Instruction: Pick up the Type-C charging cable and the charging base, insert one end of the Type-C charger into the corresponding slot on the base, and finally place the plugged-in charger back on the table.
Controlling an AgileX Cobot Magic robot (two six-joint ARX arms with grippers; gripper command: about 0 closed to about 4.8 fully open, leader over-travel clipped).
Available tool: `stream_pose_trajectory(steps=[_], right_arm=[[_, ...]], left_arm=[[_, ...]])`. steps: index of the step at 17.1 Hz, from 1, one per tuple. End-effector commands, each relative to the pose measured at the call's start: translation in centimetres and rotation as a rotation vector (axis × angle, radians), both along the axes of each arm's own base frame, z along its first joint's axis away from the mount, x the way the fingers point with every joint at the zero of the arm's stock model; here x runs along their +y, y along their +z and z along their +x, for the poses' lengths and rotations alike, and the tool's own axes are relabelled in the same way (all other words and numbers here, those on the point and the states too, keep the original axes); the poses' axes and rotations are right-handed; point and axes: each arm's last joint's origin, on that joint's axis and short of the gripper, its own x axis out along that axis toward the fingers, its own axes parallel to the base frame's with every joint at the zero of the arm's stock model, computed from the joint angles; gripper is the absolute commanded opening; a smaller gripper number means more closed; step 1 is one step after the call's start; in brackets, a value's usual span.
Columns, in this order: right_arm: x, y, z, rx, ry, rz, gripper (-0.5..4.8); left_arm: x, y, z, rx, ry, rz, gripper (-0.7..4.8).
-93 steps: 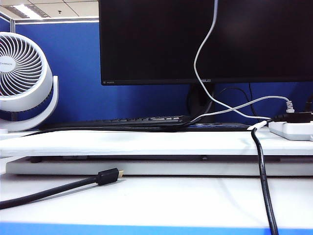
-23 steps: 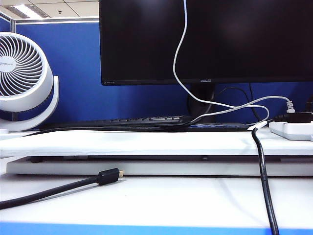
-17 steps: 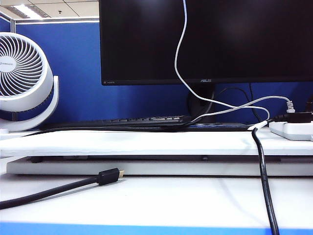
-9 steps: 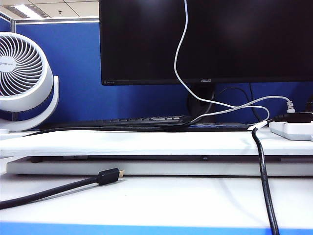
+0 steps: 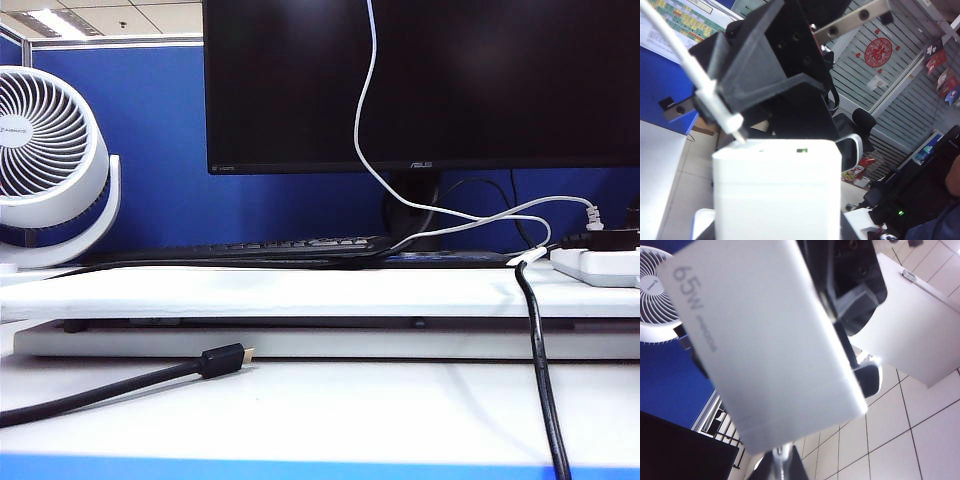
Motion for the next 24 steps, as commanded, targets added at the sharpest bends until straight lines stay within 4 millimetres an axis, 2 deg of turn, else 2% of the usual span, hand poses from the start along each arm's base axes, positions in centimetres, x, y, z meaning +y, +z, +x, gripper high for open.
stream_pose_trajectory(steps=[1, 9, 17, 19, 24], right_arm=[[0.0, 0.3, -0.1, -0.017, 0.008, 0.016, -0.05], [0.3, 0.2, 0.2, -0.021, 0.004, 0.020, -0.05], [0.2, 0.2, 0.4, -0.018, -0.054, 0.023, -0.05], [0.3, 0.3, 0.6, -0.030, -0.081, 0.037, -0.05], [0.7, 0.2, 1.0, -0.034, -0.060, 0.039, -0.05]], left_arm=[[0.1, 0.4, -0.2, -0.013, 0.004, -0.004, 1.82], [0.0, 0.4, 0.0, 0.025, 0.093, 0.000, 1.82], [0.1, 1.1, -0.2, 0.034, 0.100, -0.004, 1.82], [0.0, 1.1, 0.2, 0.049, 0.241, -0.028, 1.82], [0.0, 1.2, 0.1, 0.073, 0.215, -0.018, 1.77]])
